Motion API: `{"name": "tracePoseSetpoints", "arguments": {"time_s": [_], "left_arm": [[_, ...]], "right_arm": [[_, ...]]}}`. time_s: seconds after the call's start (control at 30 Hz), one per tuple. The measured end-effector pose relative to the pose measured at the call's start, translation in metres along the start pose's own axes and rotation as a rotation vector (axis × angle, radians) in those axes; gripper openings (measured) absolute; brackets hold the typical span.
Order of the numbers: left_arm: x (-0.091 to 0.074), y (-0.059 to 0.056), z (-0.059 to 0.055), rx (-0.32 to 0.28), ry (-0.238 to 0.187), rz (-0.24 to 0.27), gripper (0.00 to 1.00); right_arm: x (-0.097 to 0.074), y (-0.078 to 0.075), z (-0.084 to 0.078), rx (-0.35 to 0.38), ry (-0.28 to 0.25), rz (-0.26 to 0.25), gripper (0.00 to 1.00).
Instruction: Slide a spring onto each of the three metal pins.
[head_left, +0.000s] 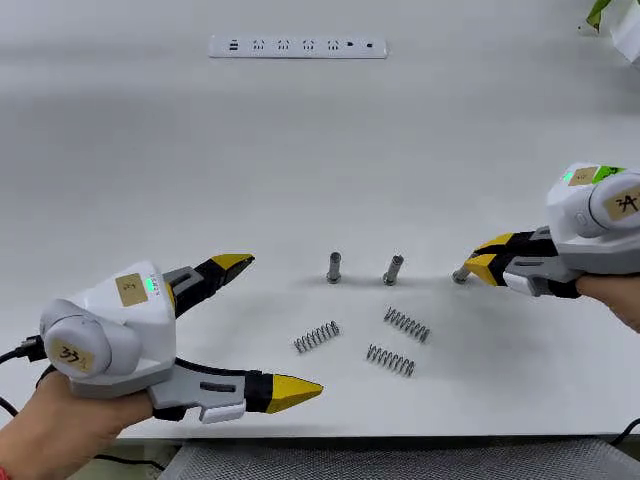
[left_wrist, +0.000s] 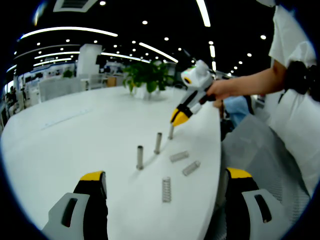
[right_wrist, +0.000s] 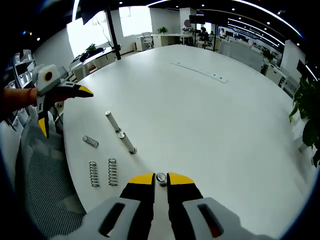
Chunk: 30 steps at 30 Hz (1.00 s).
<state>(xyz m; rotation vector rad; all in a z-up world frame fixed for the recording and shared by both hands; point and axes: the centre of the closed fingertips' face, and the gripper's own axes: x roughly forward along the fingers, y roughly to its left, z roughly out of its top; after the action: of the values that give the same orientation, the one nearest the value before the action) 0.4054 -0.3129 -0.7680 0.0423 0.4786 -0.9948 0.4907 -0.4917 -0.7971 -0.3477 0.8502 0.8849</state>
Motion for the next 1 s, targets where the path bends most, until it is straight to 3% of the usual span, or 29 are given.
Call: {"name": "tracePoseSetpoints", "arguments": {"time_s": [1.0], "left_arm": [[0.001,-0.005,-0.001,0.006,0.003,-0.001,0.99]], "right_arm": [[-0.015,0.0,0.003,0.005,-0.061,0.007,0.32]]}}
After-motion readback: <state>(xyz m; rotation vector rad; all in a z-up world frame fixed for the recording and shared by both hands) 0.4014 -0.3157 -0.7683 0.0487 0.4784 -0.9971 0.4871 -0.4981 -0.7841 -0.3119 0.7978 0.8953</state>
